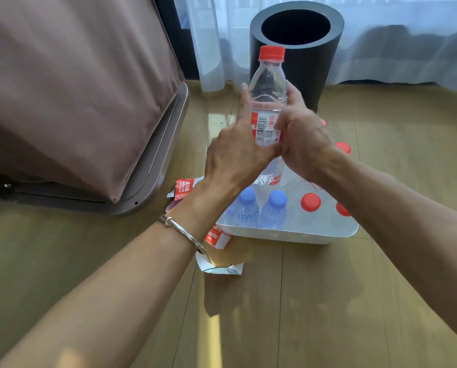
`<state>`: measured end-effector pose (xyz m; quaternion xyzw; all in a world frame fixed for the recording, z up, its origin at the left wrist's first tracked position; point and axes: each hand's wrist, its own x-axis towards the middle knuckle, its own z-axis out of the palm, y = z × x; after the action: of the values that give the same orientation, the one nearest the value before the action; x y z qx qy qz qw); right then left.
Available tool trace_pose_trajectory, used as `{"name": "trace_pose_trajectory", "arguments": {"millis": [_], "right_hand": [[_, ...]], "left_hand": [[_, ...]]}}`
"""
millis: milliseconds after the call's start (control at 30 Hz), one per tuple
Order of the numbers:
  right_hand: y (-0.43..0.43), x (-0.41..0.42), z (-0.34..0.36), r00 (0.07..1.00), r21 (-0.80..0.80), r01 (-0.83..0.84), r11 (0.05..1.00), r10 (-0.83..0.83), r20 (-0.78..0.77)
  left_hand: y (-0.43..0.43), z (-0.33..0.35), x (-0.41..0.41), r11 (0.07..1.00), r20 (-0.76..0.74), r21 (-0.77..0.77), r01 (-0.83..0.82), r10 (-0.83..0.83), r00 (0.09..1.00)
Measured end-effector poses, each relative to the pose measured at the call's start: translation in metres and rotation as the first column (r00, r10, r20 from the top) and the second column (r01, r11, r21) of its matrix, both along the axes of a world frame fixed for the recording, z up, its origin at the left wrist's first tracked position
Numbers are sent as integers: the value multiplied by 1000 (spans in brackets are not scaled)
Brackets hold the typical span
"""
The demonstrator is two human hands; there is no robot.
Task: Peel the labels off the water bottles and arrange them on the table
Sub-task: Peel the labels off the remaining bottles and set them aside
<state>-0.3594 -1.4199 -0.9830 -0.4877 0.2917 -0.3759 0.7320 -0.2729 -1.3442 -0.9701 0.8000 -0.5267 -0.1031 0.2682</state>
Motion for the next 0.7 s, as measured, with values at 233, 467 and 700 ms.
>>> {"name": "trace_pose_trajectory", "arguments": {"millis": [233,467,700], "right_hand": [[2,-3,-1,1000,30,-9,1000,9,11],[6,0,2,999,12,-18,1000,19,-35],[4,1,-3,997,9,45,999,-45,-58]], "left_hand": [[-1,0,-4,999,39,34,7,-8,999],[-1,-4,-3,999,95,42,11,-15,995],[-2,-3,-4,998,183,55,21,-30,983]]}}
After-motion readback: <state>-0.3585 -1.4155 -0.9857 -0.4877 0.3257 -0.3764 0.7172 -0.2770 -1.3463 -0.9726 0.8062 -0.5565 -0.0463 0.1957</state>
